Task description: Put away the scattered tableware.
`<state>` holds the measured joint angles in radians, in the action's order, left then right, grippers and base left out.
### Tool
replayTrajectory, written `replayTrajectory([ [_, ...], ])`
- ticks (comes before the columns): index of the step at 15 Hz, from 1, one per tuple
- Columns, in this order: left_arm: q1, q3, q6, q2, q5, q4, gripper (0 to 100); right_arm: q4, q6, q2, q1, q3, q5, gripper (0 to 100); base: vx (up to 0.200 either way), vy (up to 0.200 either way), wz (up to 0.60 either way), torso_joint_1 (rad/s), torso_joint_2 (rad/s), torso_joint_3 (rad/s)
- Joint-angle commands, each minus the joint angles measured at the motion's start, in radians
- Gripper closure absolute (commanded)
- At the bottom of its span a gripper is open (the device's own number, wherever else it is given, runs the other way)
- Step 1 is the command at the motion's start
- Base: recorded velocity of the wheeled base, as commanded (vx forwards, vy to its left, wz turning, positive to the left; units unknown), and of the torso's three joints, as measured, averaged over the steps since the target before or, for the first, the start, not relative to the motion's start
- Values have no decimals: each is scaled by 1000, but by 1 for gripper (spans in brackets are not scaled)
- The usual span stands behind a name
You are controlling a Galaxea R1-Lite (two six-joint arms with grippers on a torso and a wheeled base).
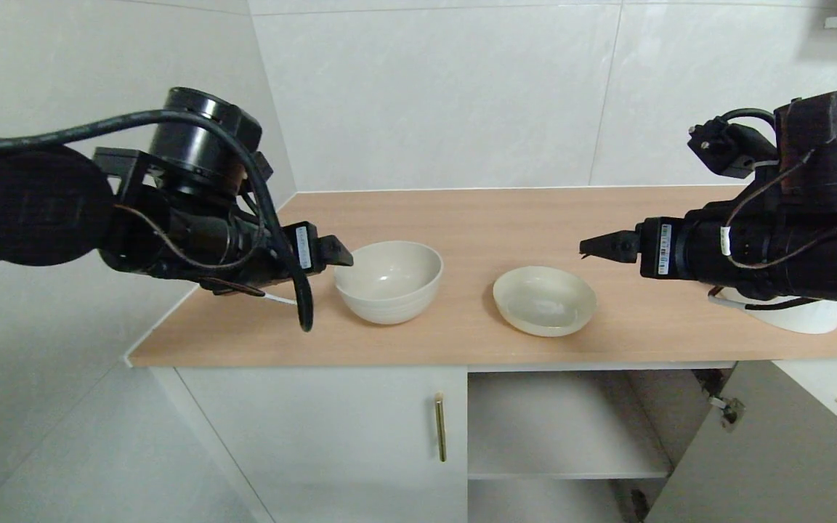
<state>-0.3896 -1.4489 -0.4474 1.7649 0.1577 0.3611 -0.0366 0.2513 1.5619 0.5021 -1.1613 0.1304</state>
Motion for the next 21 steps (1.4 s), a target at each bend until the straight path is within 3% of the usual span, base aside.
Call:
replayTrajectory([
  [1, -6, -33, -4, 105, 0, -13, 0, -3, 0, 10, 1, -3, 1, 0, 0, 0, 0, 0, 0, 0],
  [11, -6, -47, -2, 165, 13, -65, 0, -28, 3, 21, 1, 0, 3, 0, 0, 0, 0, 0, 0, 0],
  [12, -6, -47, -2, 163, 13, -67, 100, -28, 3, 21, 1, 0, 3, 0, 0, 0, 0, 0, 0, 0],
  [18, -8, -39, -4, 125, 14, -68, 100, -16, -3, 64, 1, -18, 21, 0, 0, 0, 0, 0, 0, 0],
  [21, -23, -7, -4, 85, 34, -68, 100, 98, -3, 152, -1, -95, 120, 0, 0, 0, 0, 0, 0, 0],
])
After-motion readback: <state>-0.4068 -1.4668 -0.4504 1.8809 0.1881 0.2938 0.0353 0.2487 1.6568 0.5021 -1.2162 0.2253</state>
